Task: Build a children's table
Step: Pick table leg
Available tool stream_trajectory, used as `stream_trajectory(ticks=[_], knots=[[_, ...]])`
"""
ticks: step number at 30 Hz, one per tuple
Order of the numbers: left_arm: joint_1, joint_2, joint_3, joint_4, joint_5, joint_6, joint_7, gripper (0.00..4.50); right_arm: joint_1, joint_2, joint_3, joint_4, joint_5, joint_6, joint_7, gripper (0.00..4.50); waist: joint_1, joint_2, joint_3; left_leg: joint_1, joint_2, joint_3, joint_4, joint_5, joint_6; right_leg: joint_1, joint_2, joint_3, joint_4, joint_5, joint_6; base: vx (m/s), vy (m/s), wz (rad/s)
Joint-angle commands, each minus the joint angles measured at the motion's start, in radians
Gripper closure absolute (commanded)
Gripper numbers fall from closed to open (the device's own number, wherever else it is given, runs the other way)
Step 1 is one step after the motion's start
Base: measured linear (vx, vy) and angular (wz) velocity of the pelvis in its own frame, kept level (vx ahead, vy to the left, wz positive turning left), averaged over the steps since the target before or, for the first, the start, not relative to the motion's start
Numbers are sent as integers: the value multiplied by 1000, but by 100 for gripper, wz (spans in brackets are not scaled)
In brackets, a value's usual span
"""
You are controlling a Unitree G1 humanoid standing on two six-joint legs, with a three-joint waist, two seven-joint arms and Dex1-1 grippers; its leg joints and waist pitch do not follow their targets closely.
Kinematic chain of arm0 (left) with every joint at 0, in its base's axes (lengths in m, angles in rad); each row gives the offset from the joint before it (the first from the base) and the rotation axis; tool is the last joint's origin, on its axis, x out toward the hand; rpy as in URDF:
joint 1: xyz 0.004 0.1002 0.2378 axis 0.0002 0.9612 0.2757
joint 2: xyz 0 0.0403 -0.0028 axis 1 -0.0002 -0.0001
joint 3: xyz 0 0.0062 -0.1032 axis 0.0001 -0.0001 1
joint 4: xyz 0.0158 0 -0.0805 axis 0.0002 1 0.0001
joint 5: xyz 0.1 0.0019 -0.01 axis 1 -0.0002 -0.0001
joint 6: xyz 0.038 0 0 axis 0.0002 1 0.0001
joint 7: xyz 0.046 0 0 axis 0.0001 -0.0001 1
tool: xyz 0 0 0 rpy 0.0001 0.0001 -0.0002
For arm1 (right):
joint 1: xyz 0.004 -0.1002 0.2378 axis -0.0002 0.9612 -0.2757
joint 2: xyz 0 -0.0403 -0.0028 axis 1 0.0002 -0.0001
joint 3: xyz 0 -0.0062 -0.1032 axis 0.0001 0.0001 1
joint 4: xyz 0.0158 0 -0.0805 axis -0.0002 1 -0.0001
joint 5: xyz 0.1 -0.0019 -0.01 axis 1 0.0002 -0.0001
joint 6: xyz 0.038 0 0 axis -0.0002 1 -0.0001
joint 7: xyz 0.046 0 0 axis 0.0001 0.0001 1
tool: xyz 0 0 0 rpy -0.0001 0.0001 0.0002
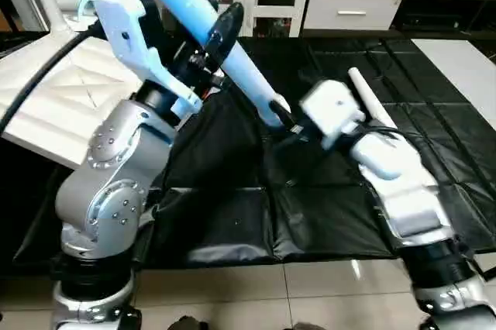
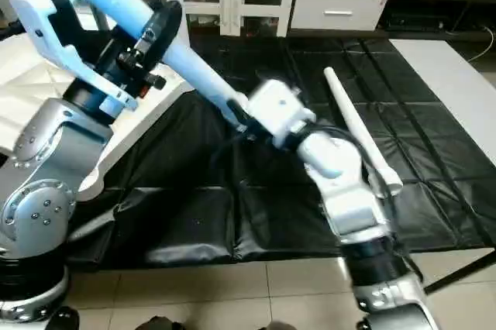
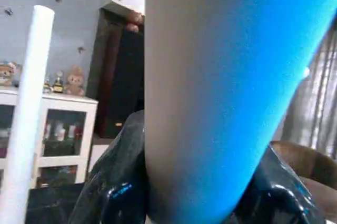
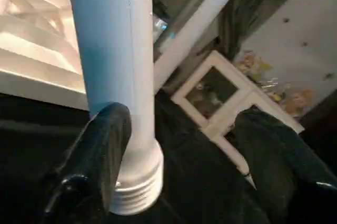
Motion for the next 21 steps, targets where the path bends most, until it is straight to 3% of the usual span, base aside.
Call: stream_trajectory(ticks=[1, 6, 11, 18, 19, 21], knots=[[-2, -16, -46, -16, 15, -40, -24, 282, -30, 39, 28, 44, -71, 1, -86, 60, -7, 17, -75, 32, 51, -34, -88, -232, -75, 34, -49, 43, -77, -120, -173, 0, 0, 0], [-10, -17, -24, 17, 73, -89, -18, 282, -48, 105, 68, 93, -116, -8, -161, 58, -9, 22, -71, 33, 50, -37, -93, -273, -89, 28, -49, 43, -77, -135, -160, 0, 0, 0], [-10, -17, -19, 17, 68, -89, -24, 282, -54, 120, 93, 128, -128, -27, -166, 58, -8, 24, -70, 35, 51, -36, -94, -275, -96, 28, -48, 44, -73, -98, -154, 0, 0, 0], [-18, -41, -6, 23, 73, -108, -21, 282, -86, 142, 103, 199, -115, -55, -139, 58, -9, 24, -70, 33, 51, -36, -93, -270, -82, 30, -49, 45, -73, -87, -166, 0, 0, 0], [-19, -39, -1, 27, 81, -115, -19, 282, -86, 144, 101, 197, -114, -58, -139, 58, -9, 19, -70, 33, 51, -35, -93, -263, -80, 30, -49, 45, -73, -78, -167, 0, 0, 0], [-20, -41, 9, 31, 78, -116, -19, 282, -85, 143, 101, 194, -114, -63, -147, 58, -8, 22, -69, 32, 51, -35, -94, -258, -78, 31, -50, 45, -71, -75, -168, 0, 0, 0]])
